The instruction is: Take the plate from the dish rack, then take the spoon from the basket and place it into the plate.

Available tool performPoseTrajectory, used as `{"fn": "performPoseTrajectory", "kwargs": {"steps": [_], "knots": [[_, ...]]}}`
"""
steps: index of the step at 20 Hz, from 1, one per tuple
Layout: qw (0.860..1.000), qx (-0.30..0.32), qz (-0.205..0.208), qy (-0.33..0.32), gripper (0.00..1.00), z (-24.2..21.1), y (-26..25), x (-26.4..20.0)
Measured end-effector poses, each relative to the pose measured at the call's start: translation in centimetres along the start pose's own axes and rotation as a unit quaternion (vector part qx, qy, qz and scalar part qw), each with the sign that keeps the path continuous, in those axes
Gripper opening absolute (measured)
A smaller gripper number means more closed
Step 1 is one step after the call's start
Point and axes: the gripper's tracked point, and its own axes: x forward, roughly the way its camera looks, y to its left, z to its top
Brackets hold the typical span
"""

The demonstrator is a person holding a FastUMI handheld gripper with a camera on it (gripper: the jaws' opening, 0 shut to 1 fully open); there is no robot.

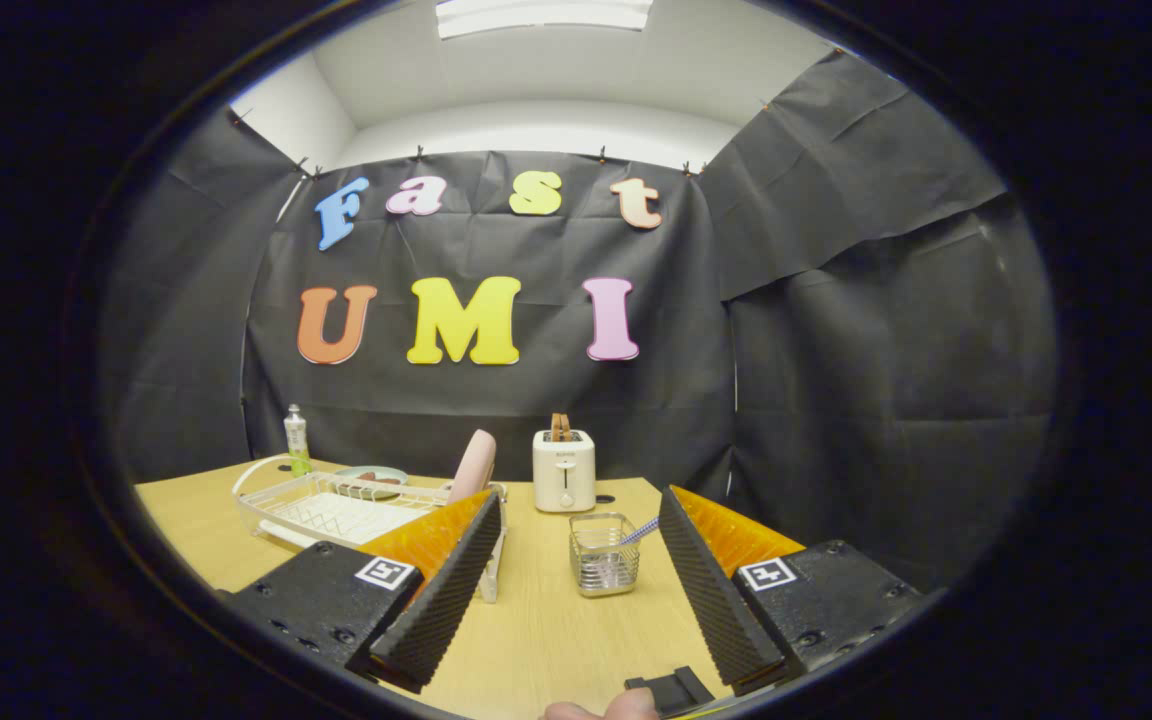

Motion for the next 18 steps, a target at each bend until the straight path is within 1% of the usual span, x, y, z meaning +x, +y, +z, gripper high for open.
{"fn": "performPoseTrajectory", "kwargs": {"steps": [6, 9, 12, 15, 18], "knots": [[1.0, 0.001, -0.012, -0.001, 1.0, 1.0, -1.0, 0.4], [1.0, 0.003, -0.01, 0.009, 1.0, 0.9, -1.0, 1.0], [1.0, -0.002, 0.001, 0.025, 1.0, 1.0, -0.3, 1.8], [0.999, -0.001, 0.017, 0.036, 1.0, 2.0, 0.5, 3.0], [0.997, -0.005, 0.04, 0.068, 1.0, 3.2, 2.0, 4.7]]}}
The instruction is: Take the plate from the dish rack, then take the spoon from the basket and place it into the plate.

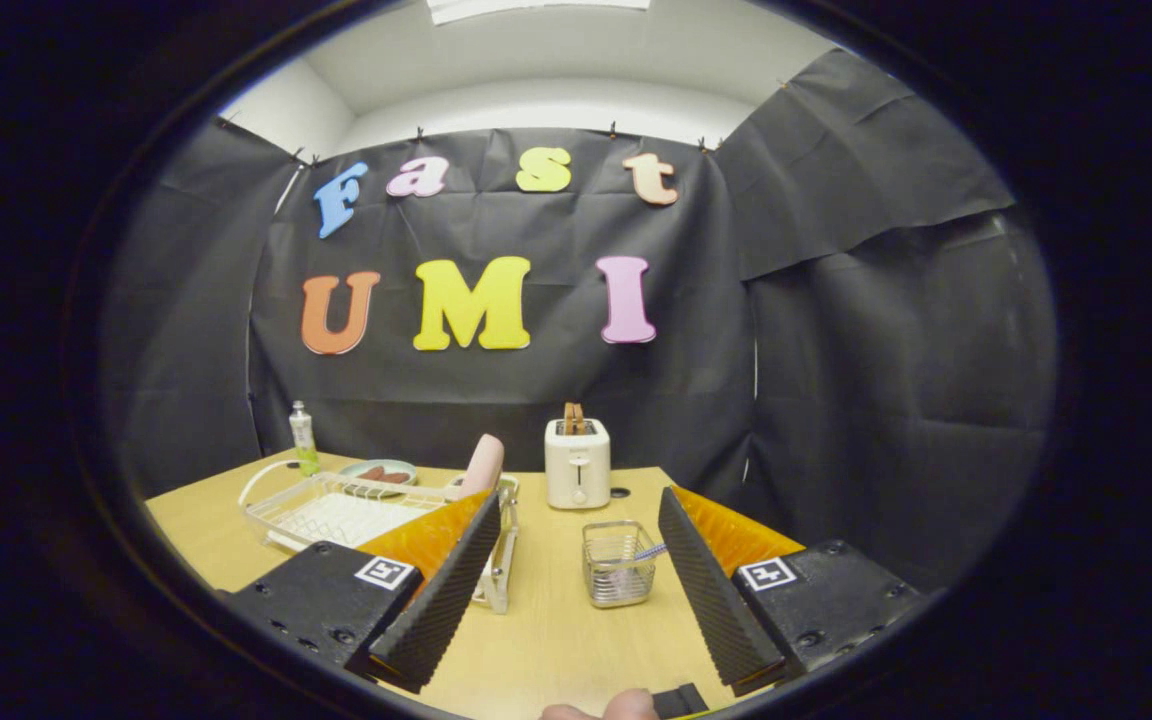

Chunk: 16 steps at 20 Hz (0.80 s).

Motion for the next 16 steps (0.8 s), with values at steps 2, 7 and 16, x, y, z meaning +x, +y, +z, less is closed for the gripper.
{"fn": "performPoseTrajectory", "kwargs": {"steps": [2, 7, 16], "knots": [[1.0, -0.015, 0.011, 0.016, 1.0, 1.7, 0.5, 0.9], [0.998, -0.04, 0.033, 0.048, 1.0, 7.1, 2.4, 4.2], [0.969, -0.046, 0.07, 0.232, 1.0, 7.4, 7.6, 13.0]]}}
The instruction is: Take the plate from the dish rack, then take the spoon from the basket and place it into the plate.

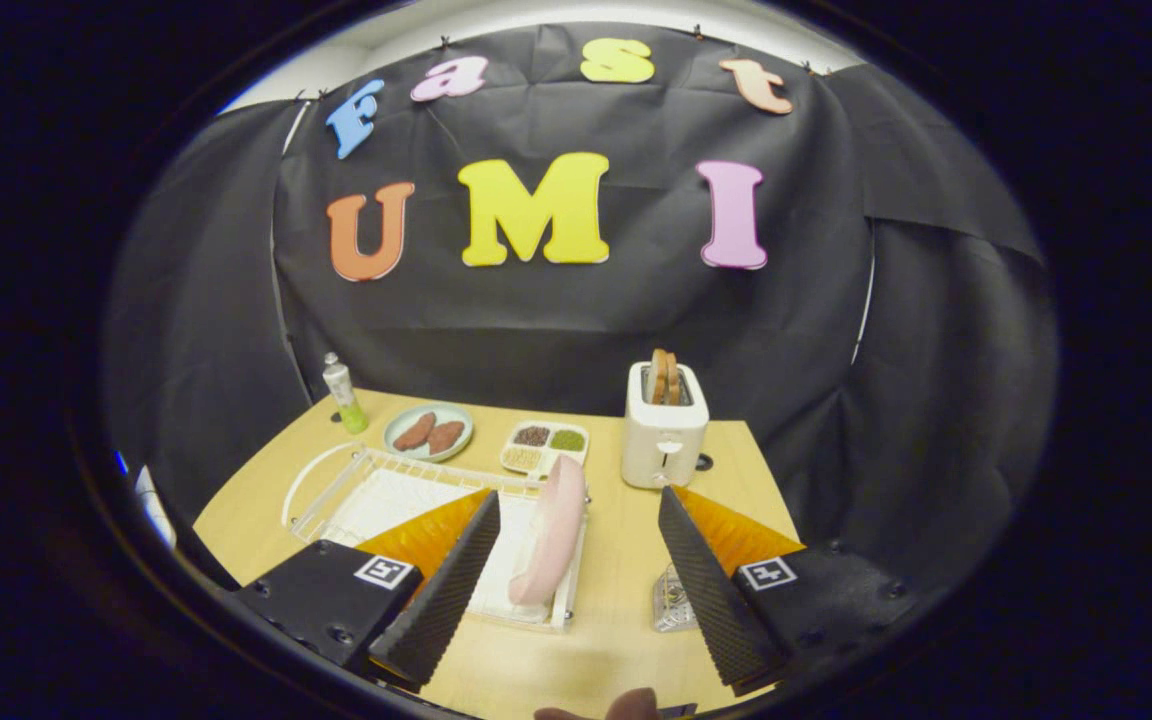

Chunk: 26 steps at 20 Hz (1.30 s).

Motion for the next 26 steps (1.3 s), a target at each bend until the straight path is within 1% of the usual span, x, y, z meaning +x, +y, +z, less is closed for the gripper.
{"fn": "performPoseTrajectory", "kwargs": {"steps": [2, 5, 8, 9, 12, 13, 14, 17, 19, 21, 26], "knots": [[0.999, 0.003, -0.007, 0.042, 1.0, -0.3, 0.1, 2.2], [0.994, 0.032, -0.006, 0.105, 1.0, -1.3, 0.6, 5.6], [0.99, 0.039, -0.028, 0.136, 1.0, -1.5, 0.0, 8.1], [0.988, 0.038, -0.033, 0.143, 0.96, -1.4, -0.2, 8.8], [0.985, 0.06, -0.027, 0.16, 0.92, -1.7, 0.4, 10.5], [0.983, 0.068, -0.024, 0.17, 0.85, -2.1, 0.7, 10.9], [0.98, 0.079, -0.021, 0.182, 0.82, -2.8, 1.1, 11.4], [0.968, 0.118, -0.012, 0.22, 0.64, -4.5, 2.3, 12.4], [0.965, 0.126, -0.03, 0.23, 0.51, -4.6, 2.0, 12.5], [0.964, 0.114, -0.047, 0.236, 0.39, -4.6, 1.9, 12.2], [0.963, 0.087, -0.083, 0.241, 0.37, -3.3, 2.4, 11.1]]}}
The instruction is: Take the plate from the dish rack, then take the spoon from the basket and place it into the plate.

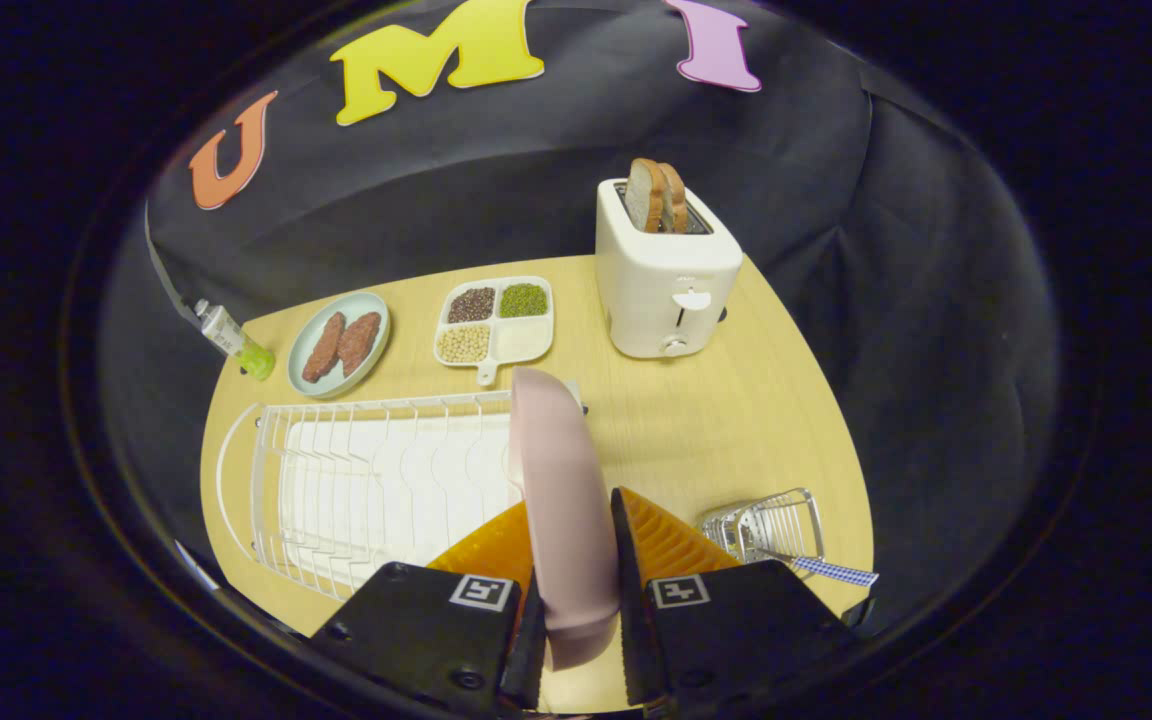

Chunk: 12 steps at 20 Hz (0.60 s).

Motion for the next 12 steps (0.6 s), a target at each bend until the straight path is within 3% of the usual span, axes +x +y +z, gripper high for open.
{"fn": "performPoseTrajectory", "kwargs": {"steps": [6, 9, 12], "knots": [[0.998, -0.033, -0.043, -0.02, 0.36, 1.3, -0.1, -3.8], [0.999, -0.034, -0.01, -0.035, 0.3, 0.8, 1.1, -6.2], [0.998, -0.013, 0.054, -0.034, 0.3, -2.0, 2.0, -7.8]]}}
